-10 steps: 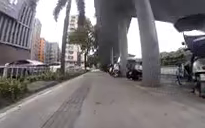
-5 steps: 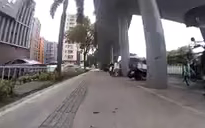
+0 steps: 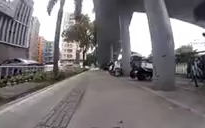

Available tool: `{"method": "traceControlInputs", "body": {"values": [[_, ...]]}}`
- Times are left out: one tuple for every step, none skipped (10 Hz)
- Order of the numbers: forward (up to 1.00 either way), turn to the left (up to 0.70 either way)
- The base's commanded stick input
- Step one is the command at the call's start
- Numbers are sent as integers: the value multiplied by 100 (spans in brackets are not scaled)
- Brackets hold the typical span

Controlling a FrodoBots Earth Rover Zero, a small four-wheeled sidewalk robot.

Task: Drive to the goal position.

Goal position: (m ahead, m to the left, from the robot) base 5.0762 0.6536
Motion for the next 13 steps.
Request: {"method": "traceControlInputs", "body": {"values": [[70,0],[70,0],[70,0],[70,0],[70,0],[70,2],[70,14],[70,12],[70,3],[70,0],[70,0],[70,0],[70,0]]}}
